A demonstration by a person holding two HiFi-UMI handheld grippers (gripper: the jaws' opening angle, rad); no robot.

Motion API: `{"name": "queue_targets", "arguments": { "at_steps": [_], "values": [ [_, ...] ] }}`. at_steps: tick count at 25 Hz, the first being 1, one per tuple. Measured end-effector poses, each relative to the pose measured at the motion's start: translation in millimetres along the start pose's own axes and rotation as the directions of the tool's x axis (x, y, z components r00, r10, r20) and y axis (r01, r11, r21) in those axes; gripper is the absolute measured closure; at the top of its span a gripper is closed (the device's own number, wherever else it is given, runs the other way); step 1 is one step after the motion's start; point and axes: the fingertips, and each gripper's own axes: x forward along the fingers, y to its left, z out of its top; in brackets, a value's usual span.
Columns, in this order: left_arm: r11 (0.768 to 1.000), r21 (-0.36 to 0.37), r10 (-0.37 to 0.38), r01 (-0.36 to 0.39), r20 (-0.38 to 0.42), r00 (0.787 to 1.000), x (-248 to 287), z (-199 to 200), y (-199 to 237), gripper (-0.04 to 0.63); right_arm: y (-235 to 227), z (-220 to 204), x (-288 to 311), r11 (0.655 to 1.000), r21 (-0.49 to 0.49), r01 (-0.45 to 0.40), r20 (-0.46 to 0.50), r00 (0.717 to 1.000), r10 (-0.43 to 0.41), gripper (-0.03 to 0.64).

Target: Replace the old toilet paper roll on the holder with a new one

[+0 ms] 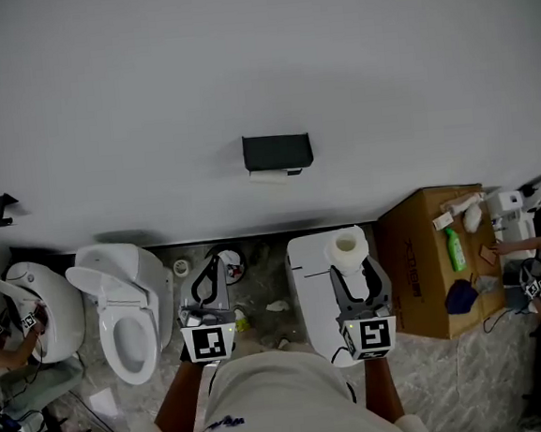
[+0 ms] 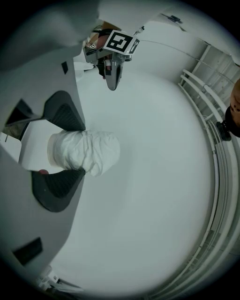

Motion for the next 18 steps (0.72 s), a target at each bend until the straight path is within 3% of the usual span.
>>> {"name": "queue_targets", "arguments": {
  "at_steps": [4, 12, 14, 18],
  "values": [
    [0.997, -0.004, -0.083, 0.083, -0.017, 0.996, 23.2, -15.5, 9.9, 0.586, 6.8, 6.7, 13.8, 0.999, -0.013, 0.046, -0.023, 0.999, -0.046, 0.353],
    [0.970, 0.004, -0.243, 0.243, -0.037, 0.969, 72.8, -43.5, 9.3, 0.463, 15.1, 12.4, 30.7, 0.990, -0.015, 0.139, -0.076, 0.987, -0.140, 0.351],
    [0.958, 0.036, -0.283, 0.285, -0.067, 0.957, 83.6, -54.8, 1.3, 0.409, 16.2, 9.5, 31.8, 0.989, -0.013, 0.148, -0.087, 0.985, -0.148, 0.351],
    [0.933, 0.127, -0.324, 0.337, -0.110, 0.940, 103.9, -72.0, -18.7, 0.366, 11.4, -0.9, 38.8, 0.990, -0.010, 0.141, -0.115, 0.983, -0.141, 0.351]
  ]
}}
